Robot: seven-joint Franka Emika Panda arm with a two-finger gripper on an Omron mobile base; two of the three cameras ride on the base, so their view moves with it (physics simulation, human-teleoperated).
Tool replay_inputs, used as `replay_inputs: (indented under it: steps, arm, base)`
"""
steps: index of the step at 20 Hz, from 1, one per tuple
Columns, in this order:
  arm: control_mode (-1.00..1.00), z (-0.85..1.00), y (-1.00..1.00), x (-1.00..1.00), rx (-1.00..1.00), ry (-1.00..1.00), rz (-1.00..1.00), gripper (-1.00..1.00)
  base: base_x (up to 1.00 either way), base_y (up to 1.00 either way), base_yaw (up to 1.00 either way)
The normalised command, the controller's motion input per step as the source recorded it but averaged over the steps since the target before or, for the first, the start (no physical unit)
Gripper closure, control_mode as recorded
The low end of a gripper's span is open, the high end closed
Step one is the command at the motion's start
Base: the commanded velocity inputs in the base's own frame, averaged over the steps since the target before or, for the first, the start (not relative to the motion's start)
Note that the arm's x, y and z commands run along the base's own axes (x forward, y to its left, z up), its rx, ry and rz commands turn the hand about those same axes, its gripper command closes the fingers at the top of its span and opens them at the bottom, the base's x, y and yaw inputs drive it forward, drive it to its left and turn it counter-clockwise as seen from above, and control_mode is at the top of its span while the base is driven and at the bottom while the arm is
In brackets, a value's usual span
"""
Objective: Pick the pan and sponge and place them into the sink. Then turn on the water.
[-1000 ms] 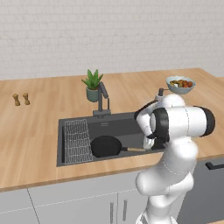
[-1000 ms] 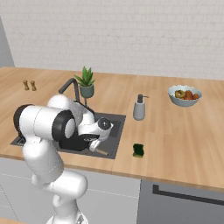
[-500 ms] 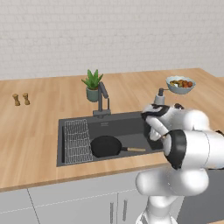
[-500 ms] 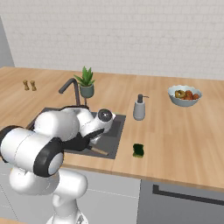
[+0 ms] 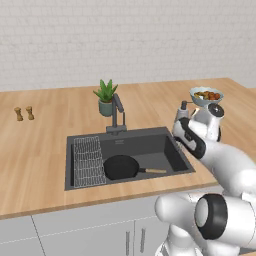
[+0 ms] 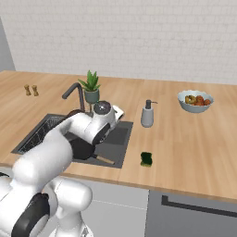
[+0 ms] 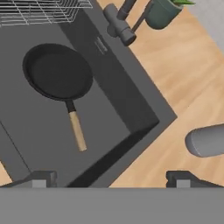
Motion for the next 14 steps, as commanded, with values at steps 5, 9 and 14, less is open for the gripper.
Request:
replay_inputs:
  steps: [5, 9, 14]
  arm:
    - [-1.00, 0.30, -0.10, -0.58, 0.00, 0.02, -0.51, -1.00]
    - [-1.00, 0.26, -0.21, -0.50, 0.00, 0.12, -0.43, -1.00]
    - [-1.00, 0.24, -0.44, -0.34, 0.06, 0.04, -0.12, -1.00]
  base:
    - [0.00, 0.00, 0.00]
    - [0.00, 0.00, 0.00]
    - [0.00, 0.00, 0.00]
